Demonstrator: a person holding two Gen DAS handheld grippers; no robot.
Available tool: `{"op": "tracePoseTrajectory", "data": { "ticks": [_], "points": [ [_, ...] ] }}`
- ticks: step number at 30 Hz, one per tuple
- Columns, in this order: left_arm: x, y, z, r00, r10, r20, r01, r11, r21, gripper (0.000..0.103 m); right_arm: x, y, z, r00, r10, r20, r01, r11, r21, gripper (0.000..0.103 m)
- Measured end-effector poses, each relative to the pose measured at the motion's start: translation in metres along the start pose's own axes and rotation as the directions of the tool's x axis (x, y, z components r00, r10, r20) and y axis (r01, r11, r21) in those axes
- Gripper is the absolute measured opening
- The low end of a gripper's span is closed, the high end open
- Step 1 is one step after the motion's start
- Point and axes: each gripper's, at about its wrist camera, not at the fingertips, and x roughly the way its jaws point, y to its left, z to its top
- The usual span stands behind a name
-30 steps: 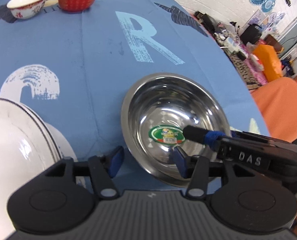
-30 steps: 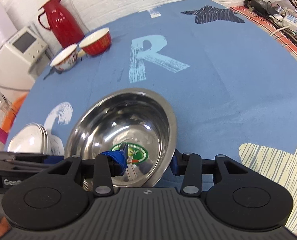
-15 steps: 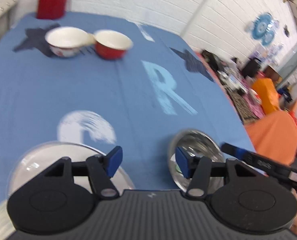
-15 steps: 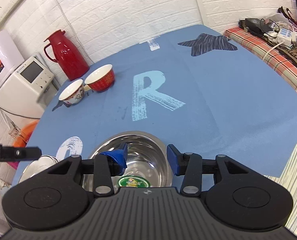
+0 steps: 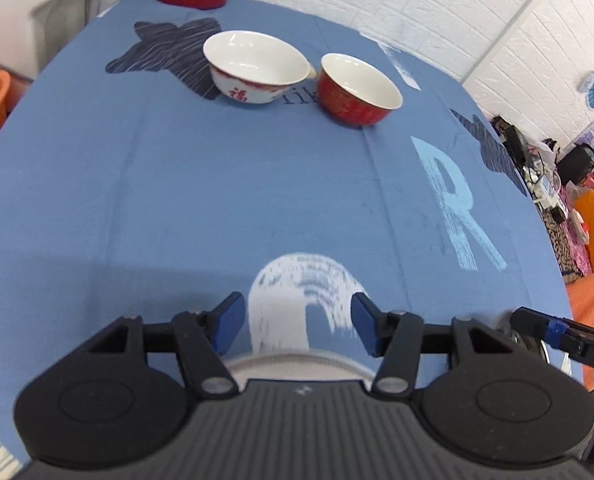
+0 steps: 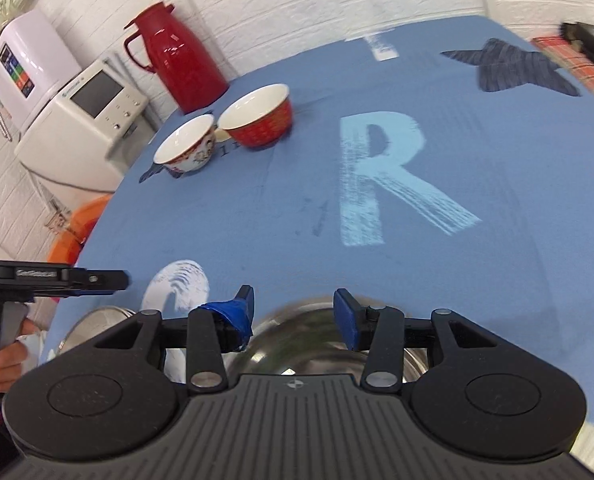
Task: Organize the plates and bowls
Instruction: 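Move both grippers to the red-outside white bowl and close on its rim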
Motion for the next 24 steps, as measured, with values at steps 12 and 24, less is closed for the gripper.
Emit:
{"op": "tracePoseTrajectory", "data": {
  "ticks": [12, 24],
  "points": [
    [0.086, -0.029, 0.137, 0.996, -0.018, 0.085, 0.044, 0.949, -0.311, 0.056, 0.12, 0.025, 0.167, 0.997, -0.066, -0.032, 0.065, 0.998, -0.023, 0.029],
    [0.112, -0.018, 0.152, 0.996, 0.025, 0.091, 0.007, 0.942, -0.335, 0.056, 0.206, 0.027, 0.207, 0.985, -0.15, -0.089, 0.138, 0.982, -0.128, 0.03]
  ]
}}
